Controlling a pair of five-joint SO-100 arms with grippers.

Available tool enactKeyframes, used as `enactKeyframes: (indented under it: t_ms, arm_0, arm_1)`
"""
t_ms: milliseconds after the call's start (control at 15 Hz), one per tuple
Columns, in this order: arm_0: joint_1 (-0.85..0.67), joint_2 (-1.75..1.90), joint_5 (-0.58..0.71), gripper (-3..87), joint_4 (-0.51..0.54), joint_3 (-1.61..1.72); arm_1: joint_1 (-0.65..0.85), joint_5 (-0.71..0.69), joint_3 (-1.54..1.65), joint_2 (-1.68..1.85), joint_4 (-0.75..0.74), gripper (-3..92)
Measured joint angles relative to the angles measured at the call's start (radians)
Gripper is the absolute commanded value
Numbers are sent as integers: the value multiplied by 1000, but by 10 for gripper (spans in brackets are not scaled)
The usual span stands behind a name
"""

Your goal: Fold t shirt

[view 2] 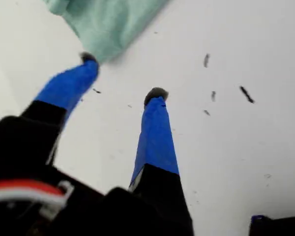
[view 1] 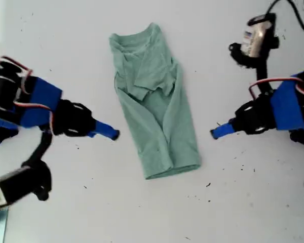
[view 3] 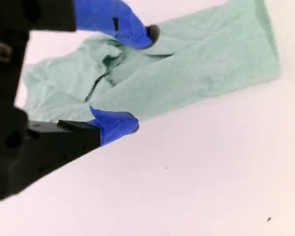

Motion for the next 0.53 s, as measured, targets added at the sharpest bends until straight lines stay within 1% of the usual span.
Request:
enactKeyframes:
  t_ms: [67,133,200,333,533]
  arm_0:
    - [26,-253,25,281,94,-295]
    - [40,-448,35,281,114,-543]
    - [41,-535,40,281,110,-652]
    - [40,-627,49,279,83,-718]
    - [40,-724,61,278,46,-729]
  arm_1:
    - [-31,5,-235,-201,57,372]
    - [-52,18,-410,-348,92,370]
    - [-67,35,-492,-430,101,368]
    - [-80,60,-534,-517,101,360]
    - [-86,95,-526,-600,100,363]
